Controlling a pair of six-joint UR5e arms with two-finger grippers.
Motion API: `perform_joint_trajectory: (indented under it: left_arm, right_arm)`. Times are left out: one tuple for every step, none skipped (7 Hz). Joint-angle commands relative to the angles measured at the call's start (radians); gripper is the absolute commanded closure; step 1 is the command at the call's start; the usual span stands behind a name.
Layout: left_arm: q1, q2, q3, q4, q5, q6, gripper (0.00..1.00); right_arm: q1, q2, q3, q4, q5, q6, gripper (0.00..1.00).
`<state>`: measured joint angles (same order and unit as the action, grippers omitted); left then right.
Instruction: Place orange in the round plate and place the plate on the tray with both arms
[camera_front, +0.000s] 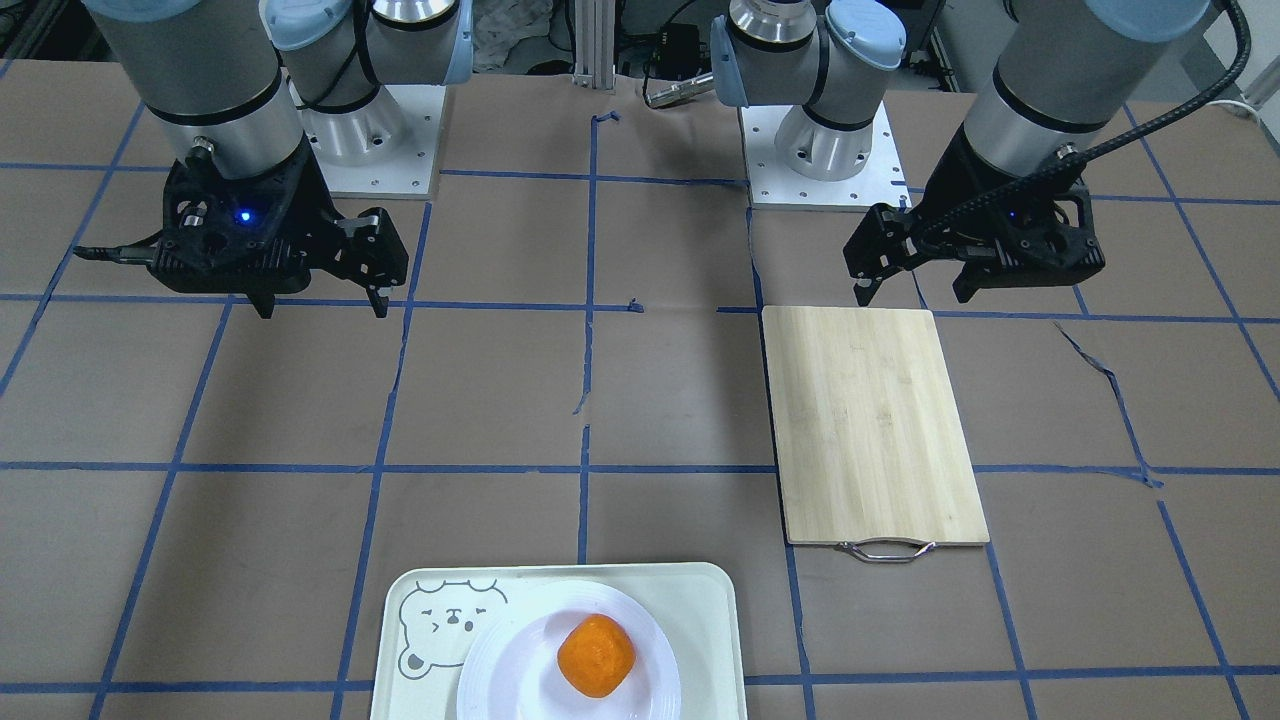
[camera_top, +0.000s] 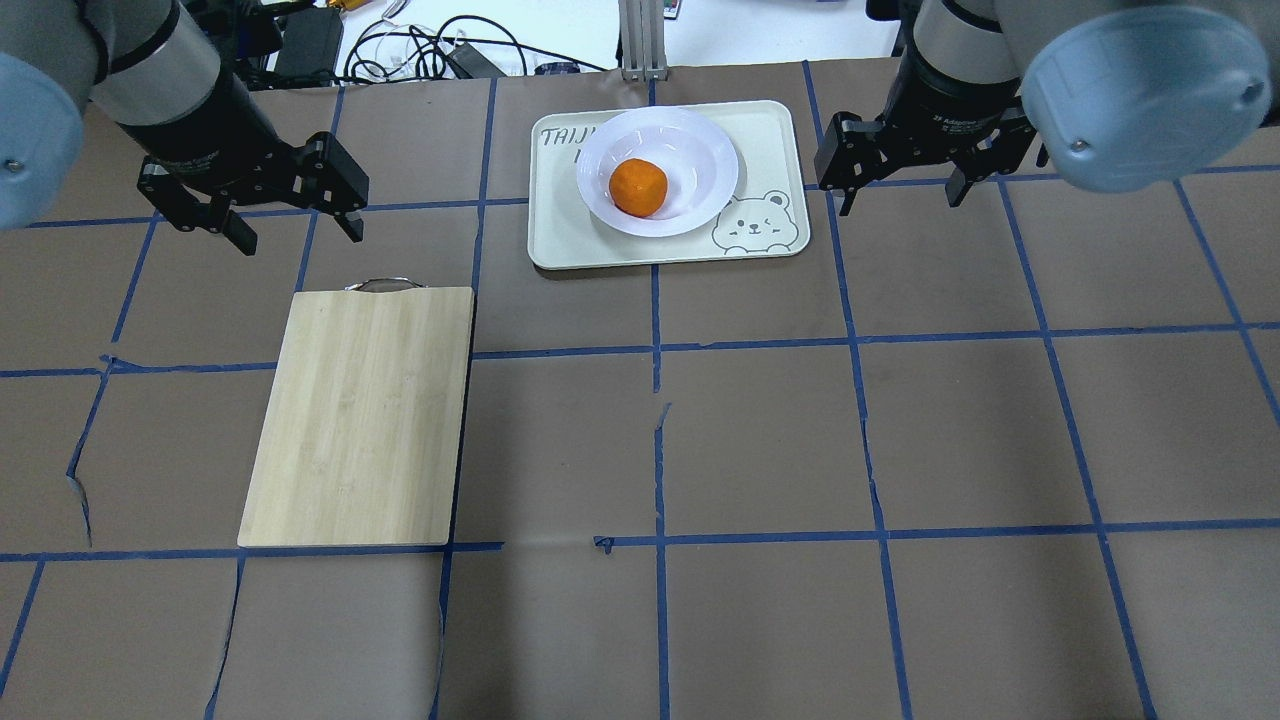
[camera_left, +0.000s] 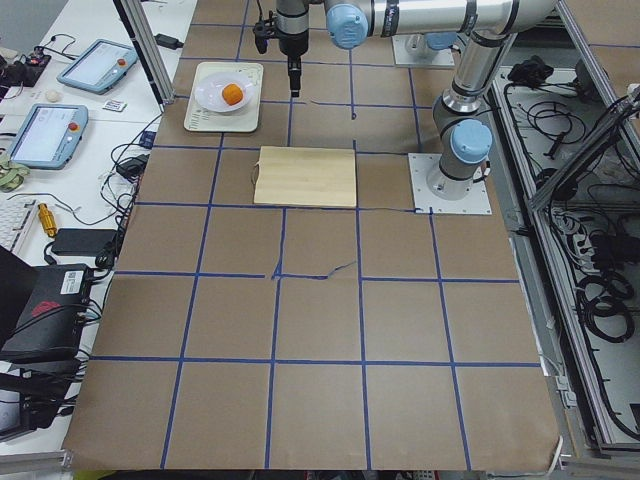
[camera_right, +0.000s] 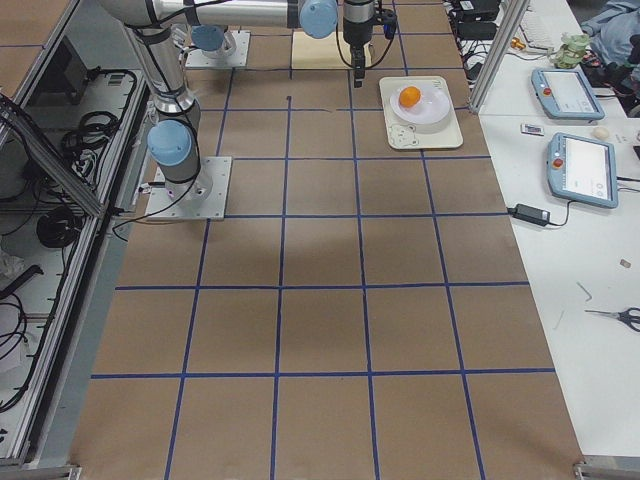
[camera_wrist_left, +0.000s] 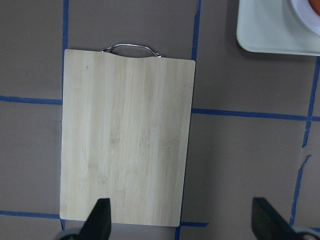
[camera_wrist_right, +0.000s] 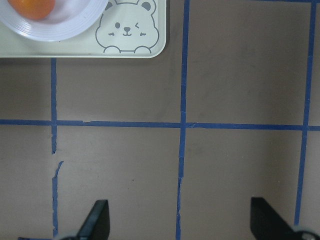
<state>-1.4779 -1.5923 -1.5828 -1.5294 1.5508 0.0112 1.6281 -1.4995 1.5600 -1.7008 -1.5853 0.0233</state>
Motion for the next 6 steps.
perform_joint_trajectory:
  left_arm:
    - [0.001, 0.000, 0.000, 0.000, 0.000, 0.001, 0.00]
    - [-0.001, 0.000, 0.000, 0.000, 0.000, 0.000, 0.00]
    - [0.001, 0.000, 0.000, -0.002, 0.000, 0.001, 0.00]
    - [-0.001, 0.000, 0.000, -0.002, 0.000, 0.001, 0.00]
    - [-0.001, 0.000, -0.003, 0.000, 0.000, 0.001, 0.00]
    - [-0.001, 0.002, -0.017, 0.000, 0.000, 0.001, 0.00]
  right_arm:
    - [-0.001, -0.001, 0.000, 0.001, 0.001, 0.000, 0.00]
    - [-0.001, 0.001, 0.000, 0.000, 0.001, 0.001, 0.00]
    - [-0.001, -0.001, 0.000, 0.001, 0.001, 0.001, 0.00]
    - [-0.001, 0.001, 0.000, 0.000, 0.001, 0.001, 0.00]
    - [-0.001, 0.001, 0.000, 0.000, 0.001, 0.001, 0.00]
    - [-0.001, 0.001, 0.000, 0.001, 0.001, 0.001, 0.00]
